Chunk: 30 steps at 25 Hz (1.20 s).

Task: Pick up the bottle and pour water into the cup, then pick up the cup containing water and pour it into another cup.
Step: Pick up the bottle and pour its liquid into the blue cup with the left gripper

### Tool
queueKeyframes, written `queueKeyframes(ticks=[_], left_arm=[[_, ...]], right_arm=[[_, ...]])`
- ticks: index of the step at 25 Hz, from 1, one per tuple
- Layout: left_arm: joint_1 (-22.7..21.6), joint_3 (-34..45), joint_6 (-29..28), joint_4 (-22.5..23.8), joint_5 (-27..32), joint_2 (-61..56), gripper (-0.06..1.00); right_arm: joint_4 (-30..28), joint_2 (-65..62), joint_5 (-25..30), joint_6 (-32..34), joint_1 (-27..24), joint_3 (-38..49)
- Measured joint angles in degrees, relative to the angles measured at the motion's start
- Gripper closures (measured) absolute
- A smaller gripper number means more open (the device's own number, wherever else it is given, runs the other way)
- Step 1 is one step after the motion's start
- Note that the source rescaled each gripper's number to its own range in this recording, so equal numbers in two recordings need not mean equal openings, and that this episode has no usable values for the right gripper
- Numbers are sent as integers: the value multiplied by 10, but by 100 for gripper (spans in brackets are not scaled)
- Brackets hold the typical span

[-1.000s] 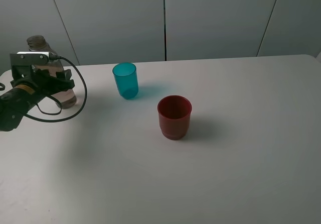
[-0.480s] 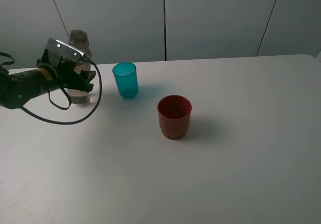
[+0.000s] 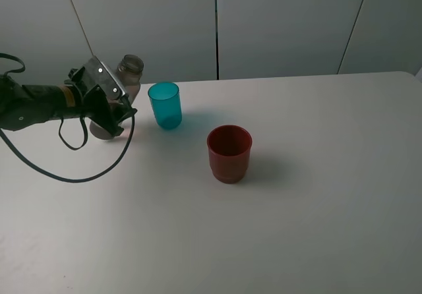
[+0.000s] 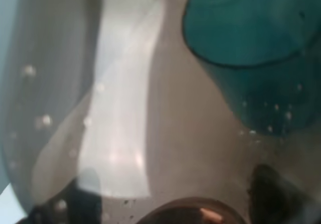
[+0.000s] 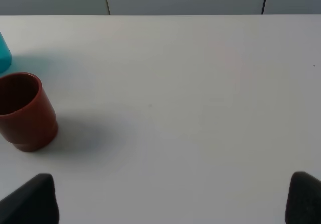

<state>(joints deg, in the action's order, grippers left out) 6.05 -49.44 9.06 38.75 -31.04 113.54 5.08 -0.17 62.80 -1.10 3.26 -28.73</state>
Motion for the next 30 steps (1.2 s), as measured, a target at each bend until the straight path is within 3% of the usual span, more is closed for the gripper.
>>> queueKeyframes(ticks=[4,12,30], left_arm=[[-3,-6,1,30,20,-2,93],[-9,-71,-17,122,123,-2,93],[-14,-179,-29,263,130,2,93]], right_arm=[[0,0,0,0,0,0],[0,0,0,0,0,0],[0,0,0,0,0,0]])
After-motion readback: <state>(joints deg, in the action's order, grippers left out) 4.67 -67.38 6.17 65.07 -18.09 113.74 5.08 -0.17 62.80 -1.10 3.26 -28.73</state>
